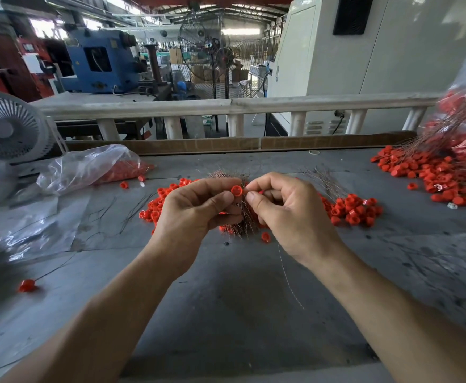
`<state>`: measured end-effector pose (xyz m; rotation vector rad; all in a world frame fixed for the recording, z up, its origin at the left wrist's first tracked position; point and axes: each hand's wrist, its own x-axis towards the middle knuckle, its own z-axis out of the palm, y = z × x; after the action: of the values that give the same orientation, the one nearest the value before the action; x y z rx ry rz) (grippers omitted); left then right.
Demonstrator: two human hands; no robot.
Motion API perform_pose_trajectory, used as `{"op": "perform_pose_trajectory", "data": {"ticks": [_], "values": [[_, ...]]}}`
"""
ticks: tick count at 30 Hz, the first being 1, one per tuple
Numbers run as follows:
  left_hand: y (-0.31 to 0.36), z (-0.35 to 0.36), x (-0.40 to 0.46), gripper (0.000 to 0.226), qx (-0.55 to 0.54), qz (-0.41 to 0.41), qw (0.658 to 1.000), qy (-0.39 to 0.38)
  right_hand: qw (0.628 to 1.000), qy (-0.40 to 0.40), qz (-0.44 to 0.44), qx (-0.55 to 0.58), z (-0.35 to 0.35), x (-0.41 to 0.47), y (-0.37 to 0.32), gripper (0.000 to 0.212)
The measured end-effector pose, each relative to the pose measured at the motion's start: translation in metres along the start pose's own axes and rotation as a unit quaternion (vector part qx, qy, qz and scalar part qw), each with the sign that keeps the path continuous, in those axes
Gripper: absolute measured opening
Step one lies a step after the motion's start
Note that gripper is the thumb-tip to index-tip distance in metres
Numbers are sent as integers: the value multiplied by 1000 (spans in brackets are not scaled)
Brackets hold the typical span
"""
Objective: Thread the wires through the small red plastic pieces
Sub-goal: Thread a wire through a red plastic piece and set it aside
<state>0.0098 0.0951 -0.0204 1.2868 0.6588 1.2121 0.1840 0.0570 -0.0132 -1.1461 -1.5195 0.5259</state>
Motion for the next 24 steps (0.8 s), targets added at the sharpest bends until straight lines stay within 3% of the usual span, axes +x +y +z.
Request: {"op": "perform_pose_trajectory", "data": {"ticks": [24], "values": [[-1,-2,2,27,-16,-17,1000,-2,999,-29,-11,7,-2,1,4,13]]}}
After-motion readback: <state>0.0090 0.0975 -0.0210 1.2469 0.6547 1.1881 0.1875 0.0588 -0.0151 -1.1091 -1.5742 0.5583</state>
